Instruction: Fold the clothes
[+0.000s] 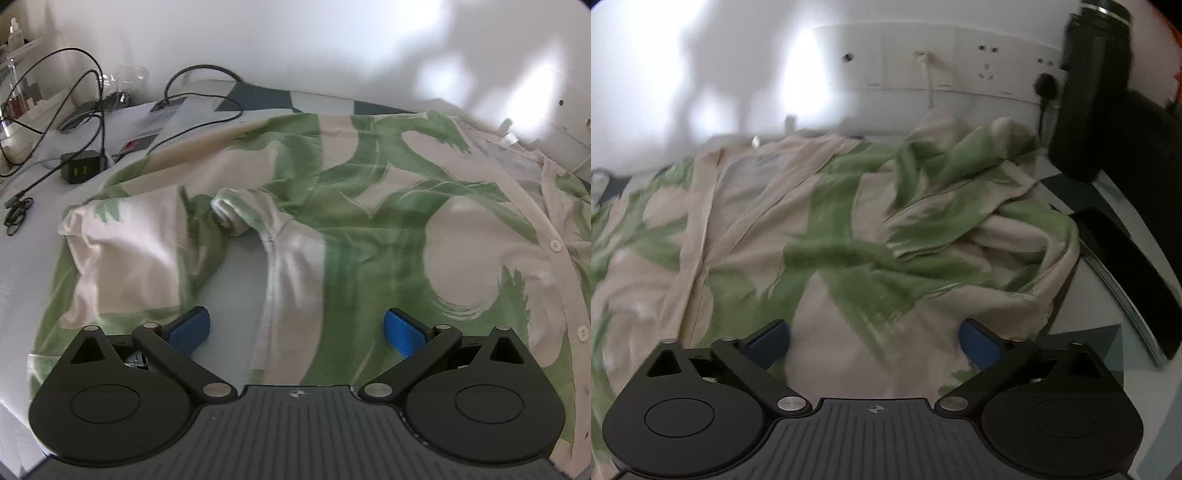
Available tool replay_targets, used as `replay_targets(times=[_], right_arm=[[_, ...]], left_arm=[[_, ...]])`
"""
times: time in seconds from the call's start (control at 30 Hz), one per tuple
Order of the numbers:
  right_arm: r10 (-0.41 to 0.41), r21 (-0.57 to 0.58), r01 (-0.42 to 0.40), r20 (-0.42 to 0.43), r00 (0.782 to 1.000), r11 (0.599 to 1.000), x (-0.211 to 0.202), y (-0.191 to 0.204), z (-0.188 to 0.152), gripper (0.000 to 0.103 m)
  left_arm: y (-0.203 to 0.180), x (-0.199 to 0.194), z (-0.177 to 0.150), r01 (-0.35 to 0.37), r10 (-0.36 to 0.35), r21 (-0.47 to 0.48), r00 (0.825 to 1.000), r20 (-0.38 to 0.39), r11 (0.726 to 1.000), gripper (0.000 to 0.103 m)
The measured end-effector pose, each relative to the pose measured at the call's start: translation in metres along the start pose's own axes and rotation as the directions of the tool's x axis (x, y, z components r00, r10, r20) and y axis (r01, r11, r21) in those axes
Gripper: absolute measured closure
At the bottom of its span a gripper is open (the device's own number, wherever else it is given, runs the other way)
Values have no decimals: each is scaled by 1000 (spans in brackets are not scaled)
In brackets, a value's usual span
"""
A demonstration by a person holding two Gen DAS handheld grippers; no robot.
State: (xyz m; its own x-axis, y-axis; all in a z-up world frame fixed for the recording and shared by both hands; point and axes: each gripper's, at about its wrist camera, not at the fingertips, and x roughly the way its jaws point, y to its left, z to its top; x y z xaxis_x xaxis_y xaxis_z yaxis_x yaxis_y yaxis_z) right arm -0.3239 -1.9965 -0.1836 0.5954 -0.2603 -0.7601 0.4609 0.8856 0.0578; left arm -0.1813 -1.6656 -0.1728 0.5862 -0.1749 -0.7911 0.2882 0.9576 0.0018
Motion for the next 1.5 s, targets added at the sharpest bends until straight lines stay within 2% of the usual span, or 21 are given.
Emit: replay_targets(times=[0.1, 0.13, 0.17, 0.2, 0.23, 0.27, 0.37, 0.4, 0.67, 0.93, 1.1, 1.23, 1.3, 1.33, 1.37, 1.43, 1.5], right_arm=[[-10, 7, 10, 20, 1000, 1000, -4, 6, -7, 18], [-14, 12, 14, 26, 1000, 1000, -5, 8, -10, 19], [-18, 17, 18, 32, 999, 1000, -7, 10, -12, 19], [-24, 23, 24, 32, 999, 999, -9, 12, -13, 20], [-32, 28, 31, 26, 999, 999, -12, 14, -12, 20], [-38, 32, 37, 17, 999, 999, -14, 15, -12, 20], [-51, 39, 51, -11, 999, 998, -19, 19, -15, 20], [-54, 38, 54, -17, 998, 998, -22, 20, -16, 19], [-84, 54, 87, -58, 995, 995, -40, 26, -33, 17], [-95, 59, 100, -78, 992, 993, -58, 27, -60, 2], [-108, 79, 115, -92, 990, 990, -64, 29, -67, 1], [-108, 79, 115, -93, 990, 990, -66, 29, -70, 1], [-108, 80, 116, -99, 989, 990, -66, 28, -70, 1], [-110, 82, 118, -105, 988, 990, -66, 28, -69, 1], [-111, 84, 121, -111, 988, 989, -65, 28, -68, 1], [-116, 91, 128, -123, 986, 988, -64, 30, -66, 1], [-120, 100, 134, -131, 984, 986, -63, 31, -64, 1]], left_arm=[[-3, -3, 0, 30, -30, 34, 1000, -1, 999, 1], [-4, -3, 0, 41, -41, 45, 999, -1, 998, 6], [-5, -4, 0, 51, -51, 56, 999, -2, 997, 20], [-6, -5, 0, 61, -61, 67, 998, -3, 996, 27], [-7, -6, 0, 71, -71, 79, 997, -3, 994, 39], [-8, -7, 0, 81, -81, 90, 997, -4, 993, 60], [-11, -9, 0, 111, -111, 123, 994, -8, 986, 88], [-12, -10, 0, 121, -121, 134, 993, -9, 983, 90], [10, -17, -9, 219, -219, 133, 976, -18, 967, 91], [33, -23, -19, 298, -296, 84, 955, -28, 951, 92], [42, -28, -24, 312, -311, 30, 950, -33, 950, 91], [46, -39, -27, 259, -259, 45, 966, 10, 965, 91], [48, -45, -29, 230, -232, 54, 972, 33, 972, 86], [49, -48, -30, 215, -218, 58, 975, 45, 975, 74], [50, -51, -31, 200, -204, 62, 977, 57, 978, 57], [53, -61, -33, 175, -183, 80, 978, 101, 981, 33], [62, -70, -36, 151, -161, 81, 977, 141, 985, 32]])
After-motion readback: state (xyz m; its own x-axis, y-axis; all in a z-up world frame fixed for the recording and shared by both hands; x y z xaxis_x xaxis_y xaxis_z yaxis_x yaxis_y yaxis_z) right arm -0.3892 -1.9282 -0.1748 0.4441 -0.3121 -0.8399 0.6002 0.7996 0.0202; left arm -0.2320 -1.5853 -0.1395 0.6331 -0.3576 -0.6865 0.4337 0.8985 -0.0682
